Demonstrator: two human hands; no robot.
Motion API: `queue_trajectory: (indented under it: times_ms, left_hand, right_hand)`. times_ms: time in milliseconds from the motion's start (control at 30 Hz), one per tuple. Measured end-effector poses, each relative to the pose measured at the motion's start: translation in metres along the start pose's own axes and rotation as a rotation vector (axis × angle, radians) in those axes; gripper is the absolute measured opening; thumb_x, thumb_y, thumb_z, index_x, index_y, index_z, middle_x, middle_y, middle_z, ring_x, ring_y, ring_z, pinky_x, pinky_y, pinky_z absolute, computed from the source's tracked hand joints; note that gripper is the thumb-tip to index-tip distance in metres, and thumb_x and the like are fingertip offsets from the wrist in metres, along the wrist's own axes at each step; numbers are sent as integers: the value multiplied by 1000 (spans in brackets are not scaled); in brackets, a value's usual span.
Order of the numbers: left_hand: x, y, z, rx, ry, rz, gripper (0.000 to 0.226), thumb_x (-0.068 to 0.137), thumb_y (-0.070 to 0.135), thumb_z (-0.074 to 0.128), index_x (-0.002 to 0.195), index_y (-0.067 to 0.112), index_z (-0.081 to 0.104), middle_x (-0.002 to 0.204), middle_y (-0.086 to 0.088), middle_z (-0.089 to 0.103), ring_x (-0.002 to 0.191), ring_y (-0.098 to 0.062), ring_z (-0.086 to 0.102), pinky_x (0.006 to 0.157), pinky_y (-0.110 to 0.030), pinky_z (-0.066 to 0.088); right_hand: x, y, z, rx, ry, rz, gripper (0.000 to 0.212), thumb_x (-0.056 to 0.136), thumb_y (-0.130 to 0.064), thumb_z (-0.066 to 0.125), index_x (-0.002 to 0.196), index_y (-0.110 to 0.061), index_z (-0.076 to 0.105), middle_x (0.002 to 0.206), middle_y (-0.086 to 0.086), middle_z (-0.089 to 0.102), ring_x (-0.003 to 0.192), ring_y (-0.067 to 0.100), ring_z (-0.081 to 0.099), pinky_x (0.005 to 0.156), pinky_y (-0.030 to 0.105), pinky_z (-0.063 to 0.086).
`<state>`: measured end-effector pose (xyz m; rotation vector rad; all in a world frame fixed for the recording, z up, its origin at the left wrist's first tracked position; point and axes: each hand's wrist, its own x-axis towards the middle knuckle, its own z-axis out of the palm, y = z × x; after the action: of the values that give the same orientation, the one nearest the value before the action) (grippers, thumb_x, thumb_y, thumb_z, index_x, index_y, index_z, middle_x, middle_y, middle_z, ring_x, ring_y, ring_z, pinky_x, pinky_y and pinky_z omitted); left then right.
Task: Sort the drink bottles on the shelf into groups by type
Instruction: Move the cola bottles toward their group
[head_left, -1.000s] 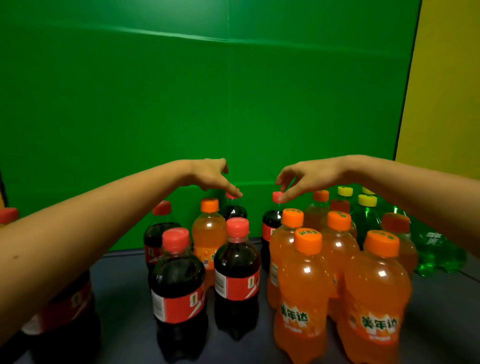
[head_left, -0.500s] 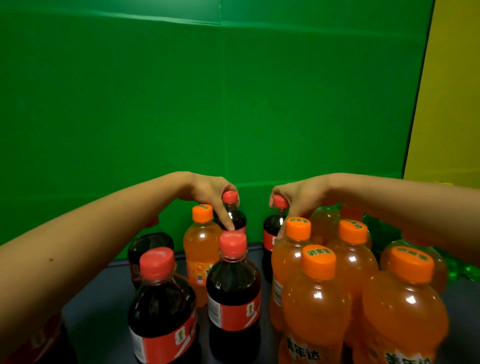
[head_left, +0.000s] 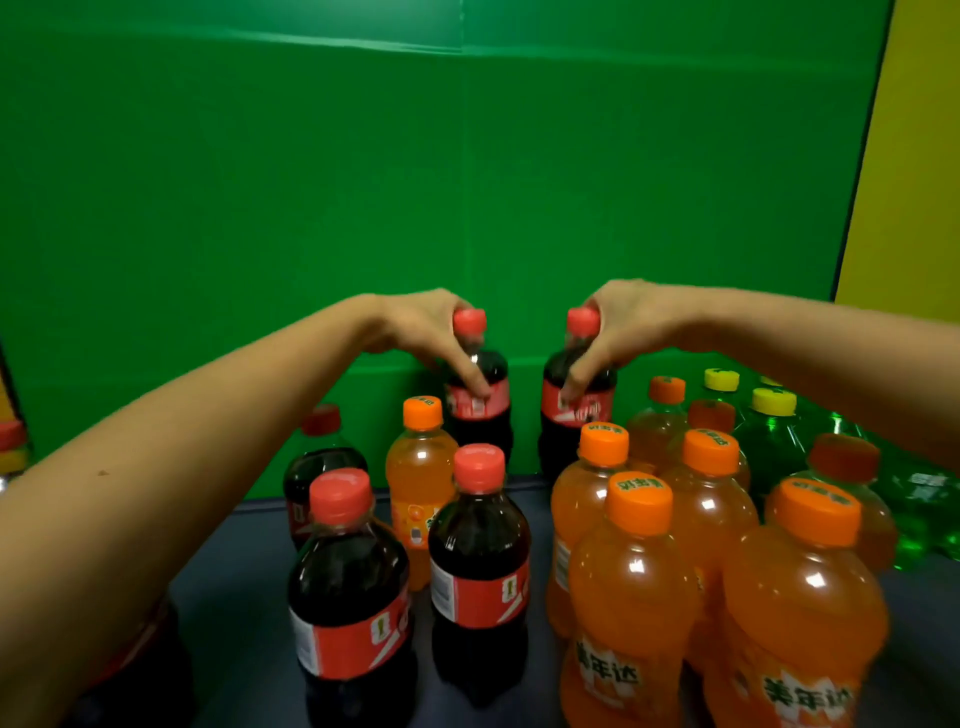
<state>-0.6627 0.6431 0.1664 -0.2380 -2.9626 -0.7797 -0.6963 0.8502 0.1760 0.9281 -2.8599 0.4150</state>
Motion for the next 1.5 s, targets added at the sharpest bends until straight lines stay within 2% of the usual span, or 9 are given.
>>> queue_trajectory:
  times_ms: [133, 267, 467, 600, 700, 800, 1033, 1233, 1500]
  left_hand:
    - [-20, 15, -26, -158, 257, 71, 54, 38, 31, 87, 84, 21, 59, 82, 3, 63, 72, -8, 56, 65, -26, 45]
    - [-44, 37, -45, -376, 537, 161, 38, 60, 16, 82, 84, 27, 54, 84, 5, 62, 74, -5, 58, 63, -21, 48]
    - [-101, 64, -62, -464, 883, 311, 32, 65, 26, 72, 92, 25, 55, 88, 9, 63, 78, -1, 64, 63, -21, 52]
    - [-154, 76, -56, -323, 1018, 309, 13, 76, 29, 65, 76, 29, 52, 75, 17, 60, 69, 11, 58, 65, -14, 49]
    - [-195, 70, -46, -281, 1012, 299, 8, 79, 28, 62, 77, 28, 54, 76, 16, 59, 68, 11, 56, 61, -10, 46]
    - [-231, 51, -31, -273, 943, 254, 7, 82, 28, 61, 85, 28, 56, 85, 13, 60, 76, 9, 58, 68, -8, 48]
    - [-295, -11, 26, -154, 871, 117, 43, 55, 57, 64, 91, 35, 60, 93, 11, 66, 86, -2, 62, 75, -10, 48]
    - [-303, -54, 69, -77, 929, 71, 56, 60, 57, 64, 98, 15, 62, 92, -3, 65, 89, -21, 61, 83, -42, 50]
    - [-302, -76, 104, -99, 974, 89, 48, 68, 56, 59, 103, 24, 55, 90, 6, 55, 85, -3, 53, 75, -21, 44]
  right_hand:
    - [-5, -7, -26, 267, 236, -56, 52, 44, -40, 83, 87, -15, 67, 93, 7, 69, 83, 21, 62, 78, 33, 52]
    - [-15, -27, -48, 455, 454, -139, 66, 30, -54, 72, 88, -23, 64, 102, 7, 69, 98, 24, 64, 91, 44, 52]
    - [-48, -70, -66, 576, 662, -328, 52, 59, -48, 65, 104, -23, 59, 103, -8, 66, 97, 9, 63, 89, 38, 53]
    - [-78, -97, -57, 576, 685, -417, 41, 72, -43, 60, 105, -20, 60, 97, -12, 65, 90, 0, 63, 85, 30, 55]
    - [-105, -112, -37, 585, 576, -444, 34, 78, -42, 62, 106, -23, 55, 96, -13, 61, 90, -1, 61, 84, 26, 53]
    - [-132, -122, -8, 521, 522, -375, 55, 63, -59, 60, 105, -25, 55, 100, -6, 62, 96, 12, 60, 87, 34, 48]
    - [-175, -130, 76, 458, 486, -270, 49, 61, -53, 61, 98, -20, 54, 92, -1, 63, 86, 16, 58, 77, 32, 44]
    - [-176, -138, 138, 547, 526, -187, 34, 62, -49, 67, 89, -38, 49, 91, -12, 57, 84, 4, 55, 70, 17, 42]
    - [-171, -164, 186, 785, 664, -91, 48, 68, -35, 76, 103, -40, 43, 103, -17, 55, 97, -9, 53, 77, 4, 41]
